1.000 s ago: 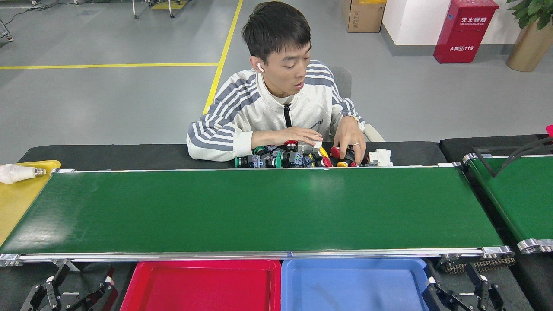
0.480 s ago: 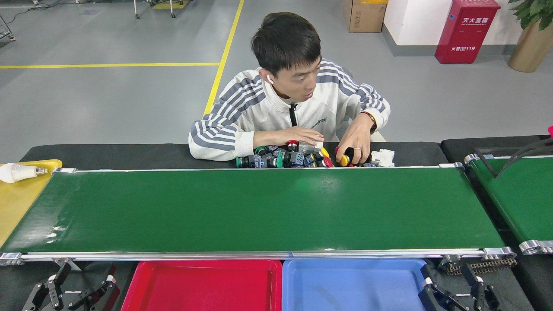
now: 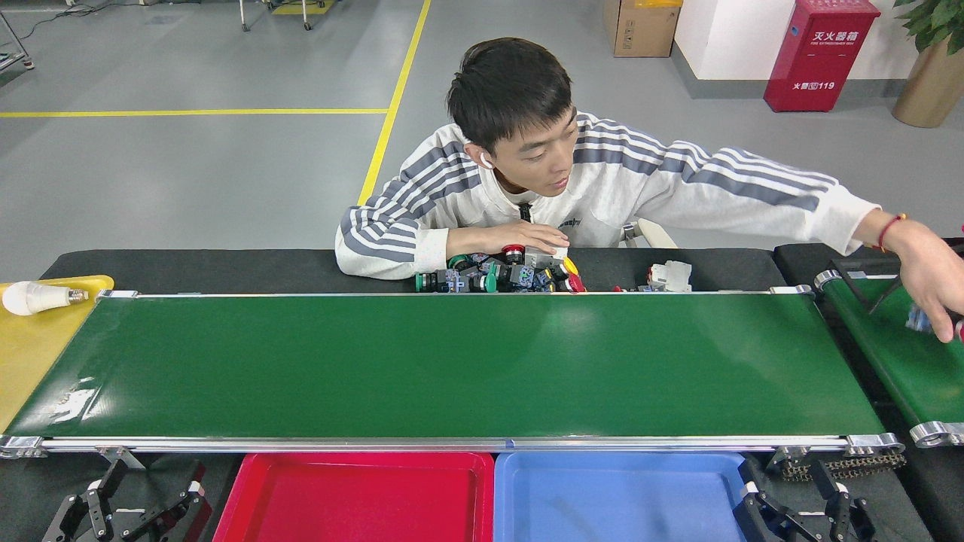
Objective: Pick switch part from conveyor to tray
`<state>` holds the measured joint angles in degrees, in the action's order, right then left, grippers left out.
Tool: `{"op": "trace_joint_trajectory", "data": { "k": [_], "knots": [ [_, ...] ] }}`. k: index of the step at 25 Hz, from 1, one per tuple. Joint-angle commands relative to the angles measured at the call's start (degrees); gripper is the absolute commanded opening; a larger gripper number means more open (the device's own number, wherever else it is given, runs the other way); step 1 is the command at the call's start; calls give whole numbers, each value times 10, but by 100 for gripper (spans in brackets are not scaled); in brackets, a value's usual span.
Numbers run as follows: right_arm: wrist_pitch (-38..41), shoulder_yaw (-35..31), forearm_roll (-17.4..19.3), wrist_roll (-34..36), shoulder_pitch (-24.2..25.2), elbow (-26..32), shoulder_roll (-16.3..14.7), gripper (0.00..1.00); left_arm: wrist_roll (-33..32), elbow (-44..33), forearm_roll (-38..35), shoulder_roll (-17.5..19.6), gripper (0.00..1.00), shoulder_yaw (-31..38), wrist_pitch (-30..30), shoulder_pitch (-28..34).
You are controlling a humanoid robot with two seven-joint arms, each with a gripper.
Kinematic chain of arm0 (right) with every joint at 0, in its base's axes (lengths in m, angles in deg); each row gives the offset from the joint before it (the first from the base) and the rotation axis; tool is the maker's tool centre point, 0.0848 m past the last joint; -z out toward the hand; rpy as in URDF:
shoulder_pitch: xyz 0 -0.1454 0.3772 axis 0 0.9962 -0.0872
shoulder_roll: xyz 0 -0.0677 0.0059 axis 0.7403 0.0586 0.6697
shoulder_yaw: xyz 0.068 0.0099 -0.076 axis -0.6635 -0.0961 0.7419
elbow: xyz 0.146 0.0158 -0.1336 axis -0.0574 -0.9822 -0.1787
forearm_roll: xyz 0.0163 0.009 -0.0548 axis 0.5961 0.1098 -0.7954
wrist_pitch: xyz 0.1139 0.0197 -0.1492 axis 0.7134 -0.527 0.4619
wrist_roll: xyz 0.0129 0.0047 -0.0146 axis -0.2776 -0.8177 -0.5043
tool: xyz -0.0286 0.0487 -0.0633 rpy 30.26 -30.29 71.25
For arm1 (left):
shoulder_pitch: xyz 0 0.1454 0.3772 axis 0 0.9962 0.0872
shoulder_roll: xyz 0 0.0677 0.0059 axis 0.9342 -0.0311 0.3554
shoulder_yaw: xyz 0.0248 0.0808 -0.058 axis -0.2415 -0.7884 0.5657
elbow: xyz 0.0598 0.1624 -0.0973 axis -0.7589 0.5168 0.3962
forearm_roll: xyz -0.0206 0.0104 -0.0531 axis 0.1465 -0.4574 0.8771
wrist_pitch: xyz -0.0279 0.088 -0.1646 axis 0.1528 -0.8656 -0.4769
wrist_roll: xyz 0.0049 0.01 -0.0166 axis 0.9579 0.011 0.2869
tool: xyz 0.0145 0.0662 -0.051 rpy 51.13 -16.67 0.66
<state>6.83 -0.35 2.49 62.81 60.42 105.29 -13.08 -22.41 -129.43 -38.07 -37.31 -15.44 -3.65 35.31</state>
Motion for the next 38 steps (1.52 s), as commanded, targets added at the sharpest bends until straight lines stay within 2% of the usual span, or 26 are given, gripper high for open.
{"op": "trace_joint_trajectory", "data": {
  "k": [1,2,6,14,24,27,35,38],
  "knots": [
    [-1,-3,0,1,-5,9,1,100,4,-10,1,8,100,4,1,-4],
    [-3,-3,-4,0,-5,10,1,100,4,-9,1,9,100,4,1,-8],
    [-47,-2,-65,-1,-5,10,4,100,4,-10,1,11,100,6,1,-18],
    [-57,-3,-70,-6,-9,10,2,100,4,-22,1,12,100,2,1,-6],
    [-57,-28,-69,-56,-20,10,-7,100,4,-39,1,7,100,-4,1,17],
    [-56,-59,-65,-93,-50,6,-14,100,4,-39,1,-5,100,-3,1,17],
    [-58,-58,-71,-100,-89,-27,-27,100,3,-37,-2,-3,100,-4,1,11],
    [-57,-52,-74,-102,-118,-63,-33,100,-1,-36,-3,-7,100,-20,1,10]
  ]
}}
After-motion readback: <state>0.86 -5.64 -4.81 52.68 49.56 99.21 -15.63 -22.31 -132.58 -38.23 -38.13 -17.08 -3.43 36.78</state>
